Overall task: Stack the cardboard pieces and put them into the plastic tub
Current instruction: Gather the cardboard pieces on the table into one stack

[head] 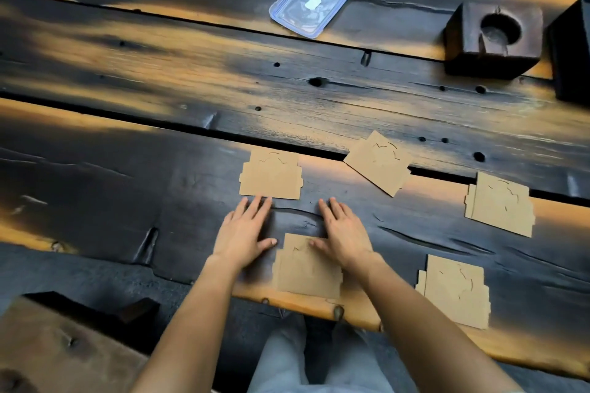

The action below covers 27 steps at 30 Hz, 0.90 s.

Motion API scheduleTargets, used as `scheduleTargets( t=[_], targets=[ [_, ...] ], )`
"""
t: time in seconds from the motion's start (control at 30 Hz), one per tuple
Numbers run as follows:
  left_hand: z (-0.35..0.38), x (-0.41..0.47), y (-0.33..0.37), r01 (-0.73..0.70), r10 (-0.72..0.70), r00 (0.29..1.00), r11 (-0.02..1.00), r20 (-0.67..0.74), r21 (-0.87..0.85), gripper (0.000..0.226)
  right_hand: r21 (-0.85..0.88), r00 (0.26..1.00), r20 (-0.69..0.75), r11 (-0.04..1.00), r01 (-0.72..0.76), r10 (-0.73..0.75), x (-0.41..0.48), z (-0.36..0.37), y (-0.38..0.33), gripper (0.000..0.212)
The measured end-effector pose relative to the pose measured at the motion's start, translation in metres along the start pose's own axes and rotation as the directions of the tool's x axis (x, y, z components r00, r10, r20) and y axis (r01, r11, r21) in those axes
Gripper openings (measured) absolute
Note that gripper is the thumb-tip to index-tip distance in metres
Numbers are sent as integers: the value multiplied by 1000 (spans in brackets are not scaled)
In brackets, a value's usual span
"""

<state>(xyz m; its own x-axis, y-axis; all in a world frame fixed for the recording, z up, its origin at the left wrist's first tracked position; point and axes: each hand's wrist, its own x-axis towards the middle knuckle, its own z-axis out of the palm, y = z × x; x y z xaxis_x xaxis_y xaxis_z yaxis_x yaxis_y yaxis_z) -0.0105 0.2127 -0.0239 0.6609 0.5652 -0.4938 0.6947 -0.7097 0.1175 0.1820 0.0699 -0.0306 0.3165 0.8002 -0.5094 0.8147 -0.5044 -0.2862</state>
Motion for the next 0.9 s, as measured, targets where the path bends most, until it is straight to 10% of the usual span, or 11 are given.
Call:
scheduleTargets(
  t=[0.9],
  targets=[
    [-37, 85, -66, -88, 89, 994, 996, 62, -14, 97, -20, 997, -68, 999, 35, -36, 99, -32, -55, 106]
  ],
)
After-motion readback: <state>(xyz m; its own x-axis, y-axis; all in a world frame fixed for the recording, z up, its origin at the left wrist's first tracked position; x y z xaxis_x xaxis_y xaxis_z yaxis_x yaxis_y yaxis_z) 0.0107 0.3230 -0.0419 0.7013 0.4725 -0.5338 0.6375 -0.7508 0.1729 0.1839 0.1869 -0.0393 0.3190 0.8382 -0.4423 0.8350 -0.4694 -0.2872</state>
